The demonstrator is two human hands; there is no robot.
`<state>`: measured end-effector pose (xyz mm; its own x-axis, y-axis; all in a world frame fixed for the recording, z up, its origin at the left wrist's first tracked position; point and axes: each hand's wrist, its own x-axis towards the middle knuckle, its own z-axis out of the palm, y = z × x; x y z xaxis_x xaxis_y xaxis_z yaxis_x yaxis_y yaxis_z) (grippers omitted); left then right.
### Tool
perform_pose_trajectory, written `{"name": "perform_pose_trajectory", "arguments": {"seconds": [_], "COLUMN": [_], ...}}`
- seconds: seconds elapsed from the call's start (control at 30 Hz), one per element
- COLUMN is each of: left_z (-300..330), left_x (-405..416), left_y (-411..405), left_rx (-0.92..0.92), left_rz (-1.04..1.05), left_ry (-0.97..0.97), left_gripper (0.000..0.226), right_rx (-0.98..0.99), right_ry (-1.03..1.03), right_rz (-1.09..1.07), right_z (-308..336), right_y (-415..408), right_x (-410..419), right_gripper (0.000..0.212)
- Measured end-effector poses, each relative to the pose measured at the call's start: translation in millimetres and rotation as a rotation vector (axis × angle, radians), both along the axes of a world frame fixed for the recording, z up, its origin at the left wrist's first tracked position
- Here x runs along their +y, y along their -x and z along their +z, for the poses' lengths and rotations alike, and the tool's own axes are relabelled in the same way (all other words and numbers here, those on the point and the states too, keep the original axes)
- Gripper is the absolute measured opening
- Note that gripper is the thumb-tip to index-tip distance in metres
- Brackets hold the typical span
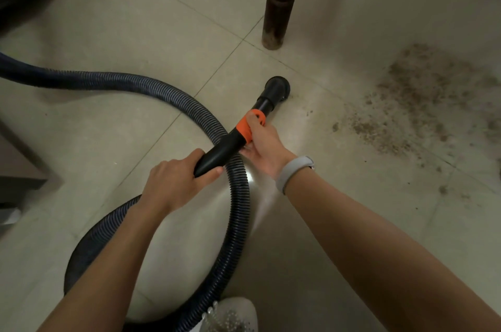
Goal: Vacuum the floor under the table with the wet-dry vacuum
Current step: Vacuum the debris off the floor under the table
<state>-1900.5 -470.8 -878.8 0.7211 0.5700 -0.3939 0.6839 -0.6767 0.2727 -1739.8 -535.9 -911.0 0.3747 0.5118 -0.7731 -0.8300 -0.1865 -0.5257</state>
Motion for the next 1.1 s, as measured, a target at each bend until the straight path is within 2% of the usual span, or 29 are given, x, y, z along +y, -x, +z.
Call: {"name": "perform_pose_trajectory", "arguments": {"seconds": [0.07,0.17,0.33,0.47,0.6,0.8,1.1], "left_z": [-1,-1,-6,-7,-2,-5,4], "left_x": [1,6,20,35,27,3,-9], "left_y": [4,2,-27,-67,-72,-21,2], "left_rx": [-0.018,-0.035,-0.082,-0.115,-0.117,-0.093,-0.049], "left_rz": [0.029,0.033,0.073,0.037,0.021,0.016,-0.043], "left_ry": [0.023,0.029,0.080,0.084,0.081,0.149,0.225], "left_gripper": [0.039,0.037,0.040,0.045,0.045,0.037,0.026], "right_rx": [-0.019,-0.046,-0.153,-0.237,-0.193,-0.101,-0.021], "right_ry": [0.001,0.047,0.230,0.279,0.250,0.183,0.148], "right_rz": [-0.010,0.056,0.130,0.131,0.117,0.054,0.004], "right_z": [0,3,21,36,41,25,27], "right_y": [9,15,-15,-46,-48,-2,23], "right_x": [5,13,39,53,41,10,-21], "right_gripper": [0.037,0.014,0.018,0.019,0.018,0.011,0.015]}}
